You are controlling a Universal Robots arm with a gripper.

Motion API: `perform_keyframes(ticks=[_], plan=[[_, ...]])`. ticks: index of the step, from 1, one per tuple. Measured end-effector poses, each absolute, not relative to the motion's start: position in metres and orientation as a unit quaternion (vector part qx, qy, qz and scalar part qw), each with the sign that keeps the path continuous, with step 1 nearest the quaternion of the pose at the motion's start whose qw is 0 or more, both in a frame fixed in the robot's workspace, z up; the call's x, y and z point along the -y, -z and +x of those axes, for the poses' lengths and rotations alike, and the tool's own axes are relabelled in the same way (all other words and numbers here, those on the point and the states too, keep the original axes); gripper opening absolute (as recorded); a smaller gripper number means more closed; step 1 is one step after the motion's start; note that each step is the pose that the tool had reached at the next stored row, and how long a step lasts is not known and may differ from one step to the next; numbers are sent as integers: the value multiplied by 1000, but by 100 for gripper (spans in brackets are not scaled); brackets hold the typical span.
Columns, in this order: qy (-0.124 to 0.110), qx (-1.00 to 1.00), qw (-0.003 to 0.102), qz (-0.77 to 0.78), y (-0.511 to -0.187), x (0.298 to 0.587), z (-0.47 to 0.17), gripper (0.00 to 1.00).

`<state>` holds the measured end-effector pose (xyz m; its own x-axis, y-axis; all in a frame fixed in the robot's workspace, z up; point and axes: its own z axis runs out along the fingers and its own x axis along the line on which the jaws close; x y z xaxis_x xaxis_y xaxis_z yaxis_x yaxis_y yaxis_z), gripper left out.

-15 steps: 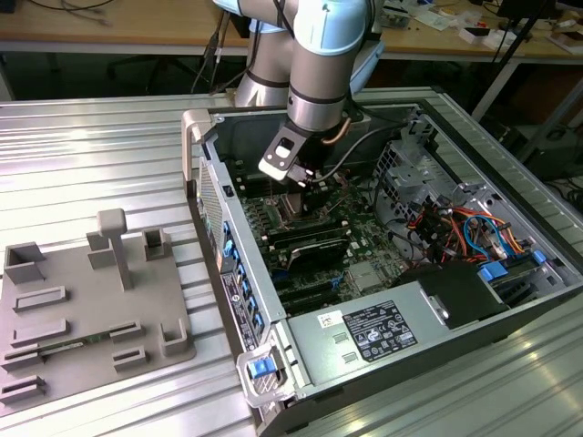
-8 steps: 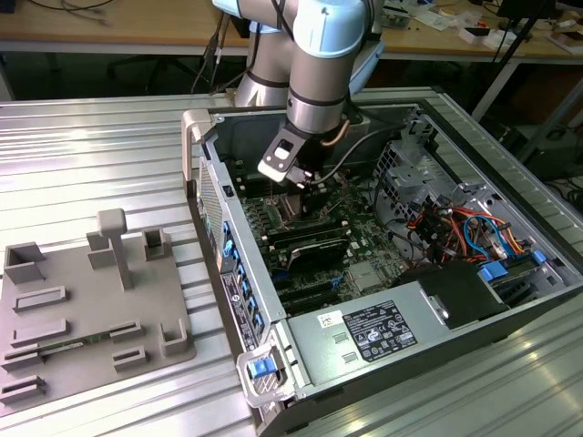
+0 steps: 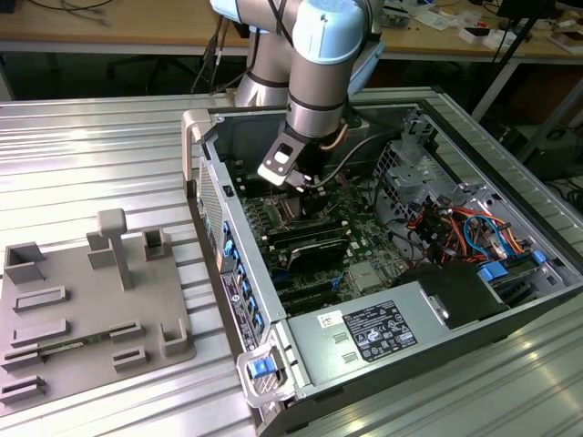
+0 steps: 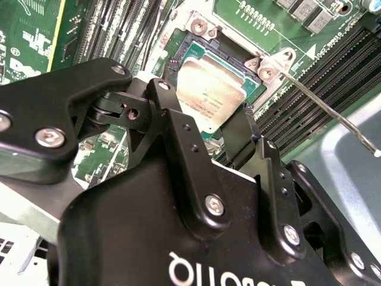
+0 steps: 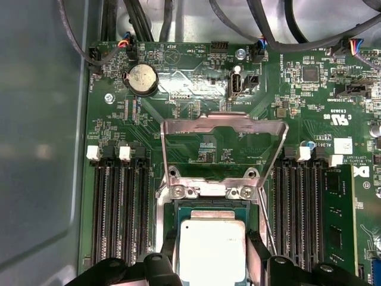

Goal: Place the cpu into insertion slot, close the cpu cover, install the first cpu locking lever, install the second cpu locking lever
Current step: 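Place the cpu into insertion slot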

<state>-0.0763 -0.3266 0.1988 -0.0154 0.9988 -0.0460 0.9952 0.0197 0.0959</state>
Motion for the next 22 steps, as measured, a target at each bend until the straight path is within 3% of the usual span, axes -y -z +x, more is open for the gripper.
perform_keyframes(ticks=[22], plan=[[-19,-713,48,699,-194,328,-75,55]])
